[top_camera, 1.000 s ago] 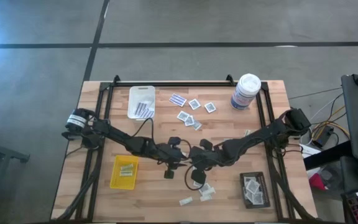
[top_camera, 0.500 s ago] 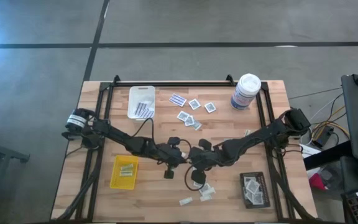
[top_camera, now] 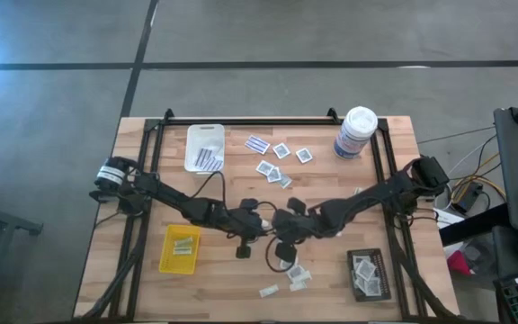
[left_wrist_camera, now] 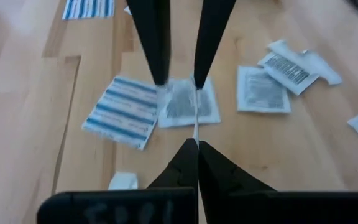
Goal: Pick & Place First Aid Supplies
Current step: Put the green bandage into the yellow bin
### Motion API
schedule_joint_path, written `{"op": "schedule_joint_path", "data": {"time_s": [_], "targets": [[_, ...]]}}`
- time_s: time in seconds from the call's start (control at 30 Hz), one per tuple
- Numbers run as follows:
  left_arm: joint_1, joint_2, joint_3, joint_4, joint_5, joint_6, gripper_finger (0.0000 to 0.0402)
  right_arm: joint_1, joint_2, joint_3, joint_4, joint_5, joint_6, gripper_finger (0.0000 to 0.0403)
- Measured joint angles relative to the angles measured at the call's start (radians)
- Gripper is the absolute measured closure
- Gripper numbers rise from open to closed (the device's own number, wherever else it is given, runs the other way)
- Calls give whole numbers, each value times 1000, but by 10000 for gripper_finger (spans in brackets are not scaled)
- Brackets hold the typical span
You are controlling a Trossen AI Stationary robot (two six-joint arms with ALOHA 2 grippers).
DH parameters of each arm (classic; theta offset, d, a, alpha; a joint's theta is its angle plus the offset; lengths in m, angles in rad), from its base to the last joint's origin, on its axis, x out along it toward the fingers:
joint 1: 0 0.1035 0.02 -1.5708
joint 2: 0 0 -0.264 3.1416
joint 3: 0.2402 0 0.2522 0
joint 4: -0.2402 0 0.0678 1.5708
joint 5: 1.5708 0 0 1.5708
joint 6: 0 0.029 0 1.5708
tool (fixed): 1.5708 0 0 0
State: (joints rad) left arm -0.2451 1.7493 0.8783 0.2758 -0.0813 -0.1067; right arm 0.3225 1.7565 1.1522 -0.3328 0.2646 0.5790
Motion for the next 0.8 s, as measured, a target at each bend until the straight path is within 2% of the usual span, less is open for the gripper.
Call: {"op": "schedule_joint_path", "data": {"time_s": [0.17,0.37,0.8], "targets": [[0,-21,0,-146,-35,-30,401,-4,-1,0,-25,0,-34,305],[-1,-104,8,-335,-39,-80,401,-7,-5,0,-36,0,-75,295],[-95,-342,8,-729,-38,-305,401,-9,-5,-1,-33,0,-75,309]]}}
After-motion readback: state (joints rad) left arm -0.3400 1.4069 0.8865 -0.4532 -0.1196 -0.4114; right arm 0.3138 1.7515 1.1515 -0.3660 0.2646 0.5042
